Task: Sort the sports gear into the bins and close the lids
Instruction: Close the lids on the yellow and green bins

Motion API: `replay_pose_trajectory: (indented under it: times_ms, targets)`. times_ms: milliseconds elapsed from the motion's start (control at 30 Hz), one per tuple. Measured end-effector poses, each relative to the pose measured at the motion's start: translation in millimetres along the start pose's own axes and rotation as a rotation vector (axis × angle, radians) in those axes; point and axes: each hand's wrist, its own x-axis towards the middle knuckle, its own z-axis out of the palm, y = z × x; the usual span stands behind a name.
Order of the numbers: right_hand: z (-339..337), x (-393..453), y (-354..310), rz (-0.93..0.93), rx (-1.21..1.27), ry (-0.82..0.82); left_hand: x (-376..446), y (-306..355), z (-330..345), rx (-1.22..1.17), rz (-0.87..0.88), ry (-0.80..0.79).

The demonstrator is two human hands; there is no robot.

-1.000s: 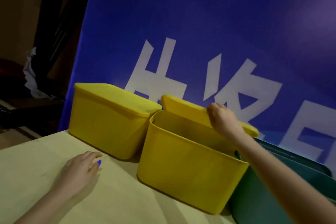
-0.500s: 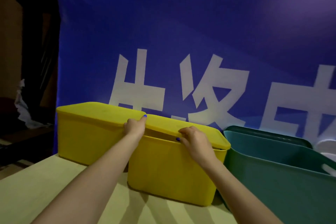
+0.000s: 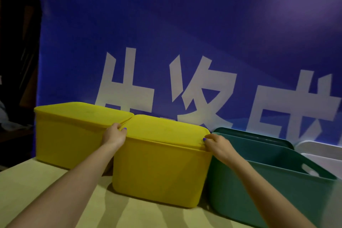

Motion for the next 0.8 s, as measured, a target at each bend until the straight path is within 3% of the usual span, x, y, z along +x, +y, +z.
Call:
replay_pose_trajectory:
  times_ms: [67, 200, 400, 600, 800]
  targets:
    - [-2.8, -2.7, -0.1, 0.003, 0.077, -0.097, 0.5, 0.4, -3.0, 0.02, 0.017, -0.039]
    - [-9.4, -5.0, 0.5, 0.002, -0.007, -0.276, -0.8, 3.2, -6.6, 0.021, 0.031, -0.125]
    - [-14.6, -14.3, 5.9, -0.122, -0.361, -0.15, -9.3, 5.1, -4.8, -0.028, 0.052, -0.181]
    - [-10.6, -19.1, 10.1, -0.167, -0.344, -0.062, -15.3, 10.8, -1.5, -0.124, 0.025, -0.164]
    - [-5.2, -21.9, 14.9, -0.15, -0.418, -0.095, -12.3, 20.4, -5.8, -0.247, -0.066, -0.1]
